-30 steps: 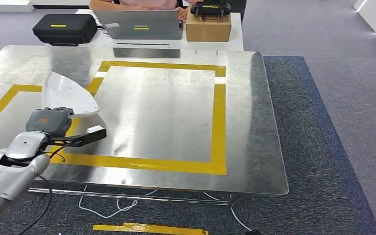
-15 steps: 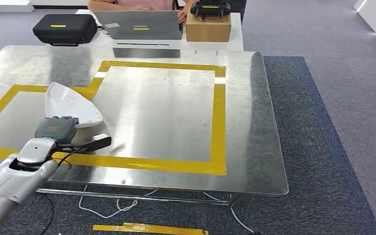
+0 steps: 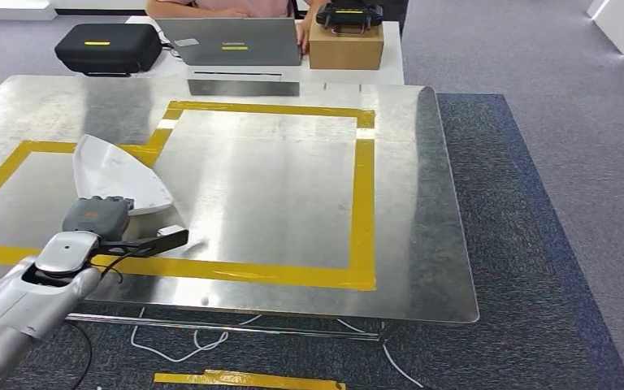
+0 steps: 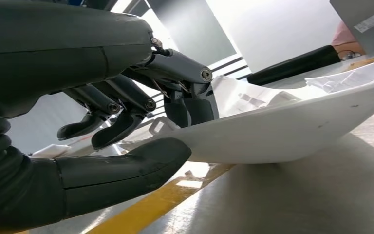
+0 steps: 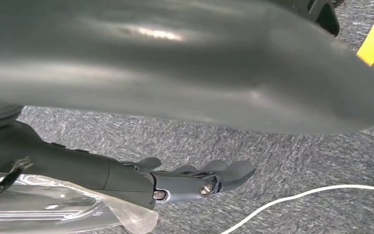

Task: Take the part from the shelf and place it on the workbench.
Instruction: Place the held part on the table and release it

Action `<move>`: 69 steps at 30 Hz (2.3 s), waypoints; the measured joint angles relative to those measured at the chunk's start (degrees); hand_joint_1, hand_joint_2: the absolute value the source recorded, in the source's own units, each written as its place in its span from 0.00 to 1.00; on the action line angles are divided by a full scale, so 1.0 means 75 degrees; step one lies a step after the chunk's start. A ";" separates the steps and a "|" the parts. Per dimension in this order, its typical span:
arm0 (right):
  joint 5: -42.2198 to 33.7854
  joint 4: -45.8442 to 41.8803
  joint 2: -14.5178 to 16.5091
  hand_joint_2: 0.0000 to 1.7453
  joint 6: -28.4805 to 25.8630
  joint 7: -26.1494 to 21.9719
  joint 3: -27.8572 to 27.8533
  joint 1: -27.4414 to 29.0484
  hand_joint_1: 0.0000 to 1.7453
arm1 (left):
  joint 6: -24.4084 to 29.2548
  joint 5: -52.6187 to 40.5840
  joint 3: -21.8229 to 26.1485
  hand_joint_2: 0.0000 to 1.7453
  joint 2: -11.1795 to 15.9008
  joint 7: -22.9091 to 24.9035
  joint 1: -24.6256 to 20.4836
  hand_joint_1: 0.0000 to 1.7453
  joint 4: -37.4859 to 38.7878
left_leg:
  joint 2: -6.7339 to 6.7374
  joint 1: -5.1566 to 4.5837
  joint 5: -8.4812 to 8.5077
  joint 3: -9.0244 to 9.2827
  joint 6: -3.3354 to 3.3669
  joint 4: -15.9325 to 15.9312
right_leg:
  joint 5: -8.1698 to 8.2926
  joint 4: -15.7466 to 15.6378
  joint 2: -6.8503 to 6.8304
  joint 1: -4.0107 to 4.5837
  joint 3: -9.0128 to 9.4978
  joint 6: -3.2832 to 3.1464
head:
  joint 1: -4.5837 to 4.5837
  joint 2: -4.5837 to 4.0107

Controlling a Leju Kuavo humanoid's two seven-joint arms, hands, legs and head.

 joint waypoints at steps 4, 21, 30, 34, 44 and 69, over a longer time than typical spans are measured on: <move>-0.0036 -0.0016 0.0000 0.00 -0.0017 0.0041 0.0044 0.0024 0.00 | -0.0007 -0.0015 0.0000 1.00 -0.0007 0.0008 0.0000 0.50 -0.0001 | 0.0000 0.0000 0.0000 0.0002 0.0000 0.0000 | 0.0000 0.0000 0.0000 0.0000 0.0002 0.0000 | -0.0001 0.0000; -0.0299 -0.0324 -0.0044 0.00 -0.0105 0.0208 0.0221 0.0202 0.00 | 0.0050 0.0360 0.0163 0.00 -0.0028 -0.0095 0.0057 0.00 -0.0114 | -0.0001 0.0000 0.0001 0.0005 0.0002 0.0000 | 0.0001 0.0000 -0.0002 0.0000 0.0005 0.0001 | -0.0001 0.0000; -0.0373 -0.0414 -0.0080 0.00 -0.0128 0.0212 0.0297 0.0235 0.00 | 0.0040 0.0391 0.0179 0.00 -0.0027 -0.0140 0.0052 0.00 -0.0179 | -0.0001 0.0000 0.0001 0.0006 0.0002 0.0000 | 0.0001 0.0000 -0.0002 0.0000 0.0006 0.0001 | -0.0001 -0.0001; -0.0391 -0.0436 -0.0109 0.00 -0.0132 0.0212 0.0342 0.0246 0.00 | 0.0038 0.0407 0.0187 0.00 -0.0025 -0.0141 0.0042 0.00 -0.0198 | -0.0001 0.0000 0.0001 0.0006 0.0002 0.0000 | 0.0001 0.0000 -0.0001 0.0000 0.0006 0.0001 | -0.0001 -0.0001; -0.0458 -0.0479 -0.0123 0.00 -0.0162 0.0237 0.0369 0.0253 0.00 | 0.0044 0.0426 0.0231 0.00 -0.0009 -0.0138 0.0028 0.00 -0.0248 | -0.0001 0.0000 0.0001 0.0006 0.0002 0.0000 | 0.0001 0.0000 -0.0001 0.0000 0.0006 0.0001 | -0.0001 -0.0001; -0.0652 -0.0562 -0.0191 0.00 -0.0237 0.0372 0.0556 0.0268 0.00 | -0.0012 0.0526 0.0391 0.00 0.0076 -0.0059 0.0006 0.00 -0.0286 | -0.0015 -0.0006 0.0166 -0.0052 0.0338 -0.0095 | -0.0960 0.2045 0.0172 -0.0065 -0.0815 0.0266 | 0.0068 -0.0001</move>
